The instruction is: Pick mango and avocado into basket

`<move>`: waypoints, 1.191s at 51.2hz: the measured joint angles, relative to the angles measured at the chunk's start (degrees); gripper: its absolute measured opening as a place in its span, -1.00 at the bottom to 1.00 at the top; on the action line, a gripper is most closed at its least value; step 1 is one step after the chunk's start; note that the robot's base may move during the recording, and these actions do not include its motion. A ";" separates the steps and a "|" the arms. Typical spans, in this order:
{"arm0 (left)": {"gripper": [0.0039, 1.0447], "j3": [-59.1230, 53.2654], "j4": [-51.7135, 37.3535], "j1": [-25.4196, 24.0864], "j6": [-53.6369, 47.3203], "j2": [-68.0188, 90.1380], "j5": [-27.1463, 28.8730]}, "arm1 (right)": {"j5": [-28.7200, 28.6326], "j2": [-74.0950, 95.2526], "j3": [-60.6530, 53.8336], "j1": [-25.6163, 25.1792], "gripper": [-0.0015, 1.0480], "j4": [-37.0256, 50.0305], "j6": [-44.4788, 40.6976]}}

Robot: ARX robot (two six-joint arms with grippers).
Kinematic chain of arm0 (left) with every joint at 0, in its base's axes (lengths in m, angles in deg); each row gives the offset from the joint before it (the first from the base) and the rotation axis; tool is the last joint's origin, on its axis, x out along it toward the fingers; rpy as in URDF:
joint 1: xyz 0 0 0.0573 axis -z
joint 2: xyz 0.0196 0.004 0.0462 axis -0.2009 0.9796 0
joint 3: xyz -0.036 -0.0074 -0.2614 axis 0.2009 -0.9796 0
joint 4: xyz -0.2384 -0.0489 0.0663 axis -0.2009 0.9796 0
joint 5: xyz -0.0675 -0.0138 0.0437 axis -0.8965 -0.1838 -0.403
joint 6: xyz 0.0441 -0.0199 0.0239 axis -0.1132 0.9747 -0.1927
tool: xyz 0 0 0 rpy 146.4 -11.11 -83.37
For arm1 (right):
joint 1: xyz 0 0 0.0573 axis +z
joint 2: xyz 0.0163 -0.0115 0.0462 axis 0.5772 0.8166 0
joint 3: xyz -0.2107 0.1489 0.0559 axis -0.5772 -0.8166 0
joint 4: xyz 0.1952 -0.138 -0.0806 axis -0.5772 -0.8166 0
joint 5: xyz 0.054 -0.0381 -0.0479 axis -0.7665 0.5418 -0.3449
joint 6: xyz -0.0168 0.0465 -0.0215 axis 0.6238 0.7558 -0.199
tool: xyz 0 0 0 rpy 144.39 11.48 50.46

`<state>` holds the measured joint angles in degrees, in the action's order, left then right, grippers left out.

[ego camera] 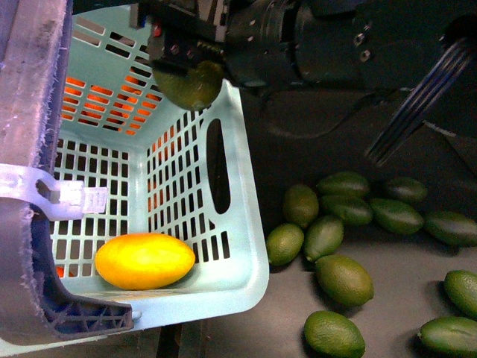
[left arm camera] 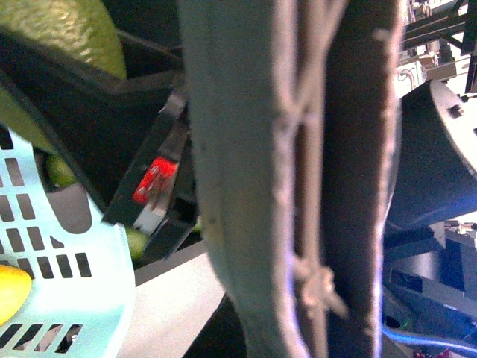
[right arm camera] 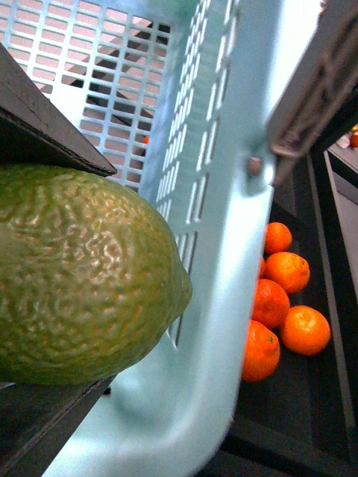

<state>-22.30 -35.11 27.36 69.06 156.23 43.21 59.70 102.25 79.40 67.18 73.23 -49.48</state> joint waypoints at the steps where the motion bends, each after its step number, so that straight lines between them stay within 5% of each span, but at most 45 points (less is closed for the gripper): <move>1: -0.87 0.00 0.00 0.00 0.02 0.02 0.00 | -0.02 0.26 0.04 0.33 0.25 0.02 0.00; 7: -0.87 0.00 0.00 0.00 0.00 0.00 0.00 | 0.63 1.81 0.48 1.68 0.28 0.55 -0.02; 19: -0.87 0.00 0.00 -0.02 -0.02 0.02 -0.04 | 5.01 1.77 0.31 0.44 0.88 4.11 0.70; 44: -0.87 -0.04 0.02 -0.02 0.59 0.11 0.09 | 13.64 -22.82 -20.61 -15.08 0.85 11.19 3.85; 61: -0.87 -0.04 0.02 0.00 0.57 0.11 0.07 | 19.04 -62.18 -46.40 -23.80 0.85 -2.47 1.53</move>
<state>-22.34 -35.09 27.36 69.63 156.34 43.28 78.73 40.07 32.99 43.38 70.76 -47.95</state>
